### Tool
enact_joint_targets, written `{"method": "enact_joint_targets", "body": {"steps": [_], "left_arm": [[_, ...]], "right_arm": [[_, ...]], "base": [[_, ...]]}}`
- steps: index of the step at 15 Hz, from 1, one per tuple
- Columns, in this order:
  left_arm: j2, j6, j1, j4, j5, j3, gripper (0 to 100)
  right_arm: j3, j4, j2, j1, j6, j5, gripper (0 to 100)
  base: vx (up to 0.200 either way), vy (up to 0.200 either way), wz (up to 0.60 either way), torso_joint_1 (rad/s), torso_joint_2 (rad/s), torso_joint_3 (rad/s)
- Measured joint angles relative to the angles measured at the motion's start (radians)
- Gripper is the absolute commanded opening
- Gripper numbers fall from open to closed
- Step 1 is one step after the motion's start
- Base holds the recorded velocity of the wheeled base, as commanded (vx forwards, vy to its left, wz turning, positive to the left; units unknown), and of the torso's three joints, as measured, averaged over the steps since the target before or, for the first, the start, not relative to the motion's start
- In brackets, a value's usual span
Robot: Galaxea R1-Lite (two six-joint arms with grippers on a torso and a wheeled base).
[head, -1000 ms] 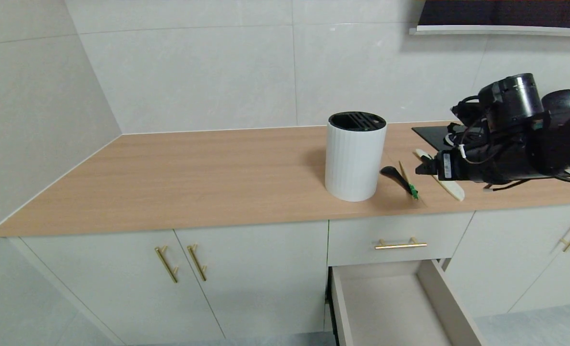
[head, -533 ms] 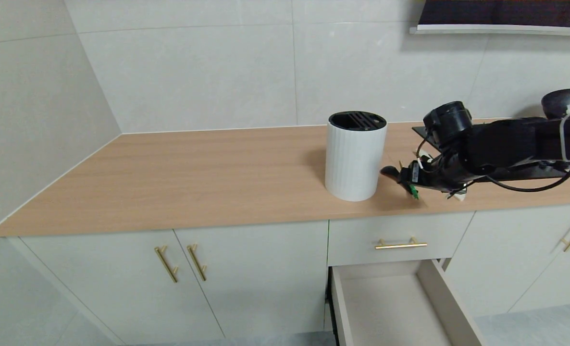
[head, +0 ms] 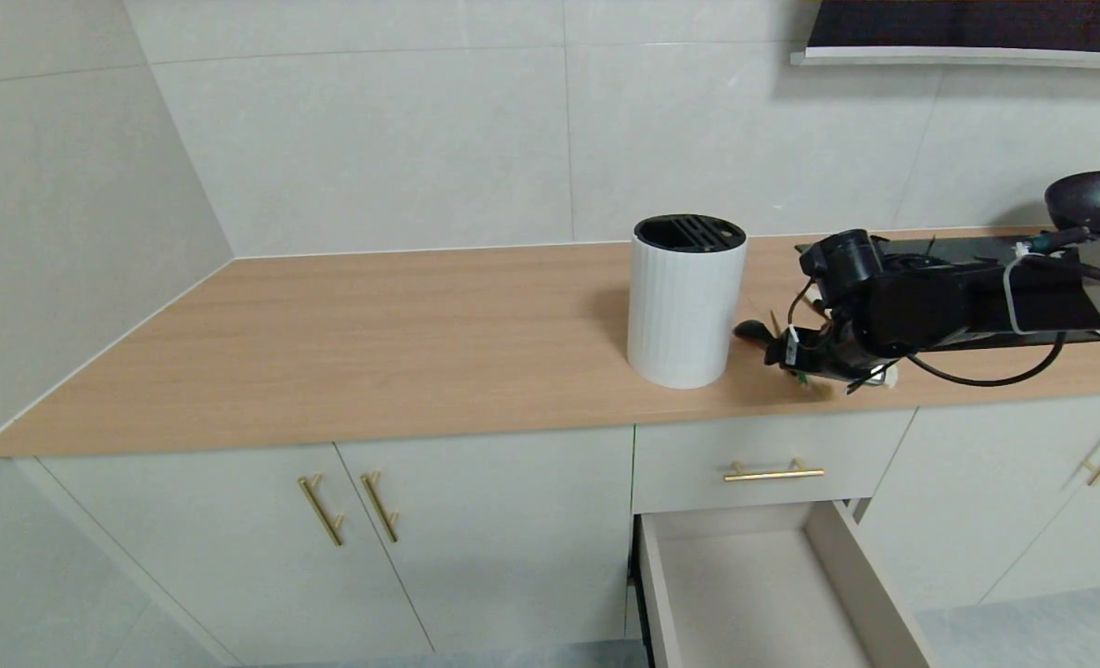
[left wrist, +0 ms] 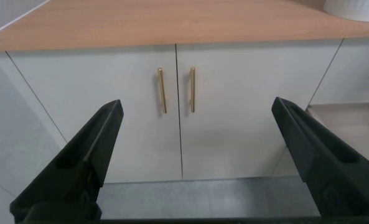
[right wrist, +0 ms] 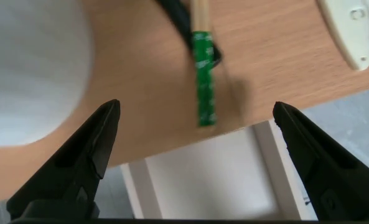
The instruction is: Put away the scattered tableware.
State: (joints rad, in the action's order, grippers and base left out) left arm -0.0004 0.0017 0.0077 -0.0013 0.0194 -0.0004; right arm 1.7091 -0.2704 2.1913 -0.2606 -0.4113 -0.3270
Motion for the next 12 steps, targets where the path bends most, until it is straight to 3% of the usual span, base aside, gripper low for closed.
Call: {"method": "enact_joint_targets", "body": {"steps": [12], "left_arm": [[0.000,0.000,0.000,0.000,0.000,0.000,100]], "right_arm": [[0.016,0.044,0.061,0.021,0.004,-0.026,100]], "base": [[0.000,0.000,0.00,0.000,0.00,0.000]]}}
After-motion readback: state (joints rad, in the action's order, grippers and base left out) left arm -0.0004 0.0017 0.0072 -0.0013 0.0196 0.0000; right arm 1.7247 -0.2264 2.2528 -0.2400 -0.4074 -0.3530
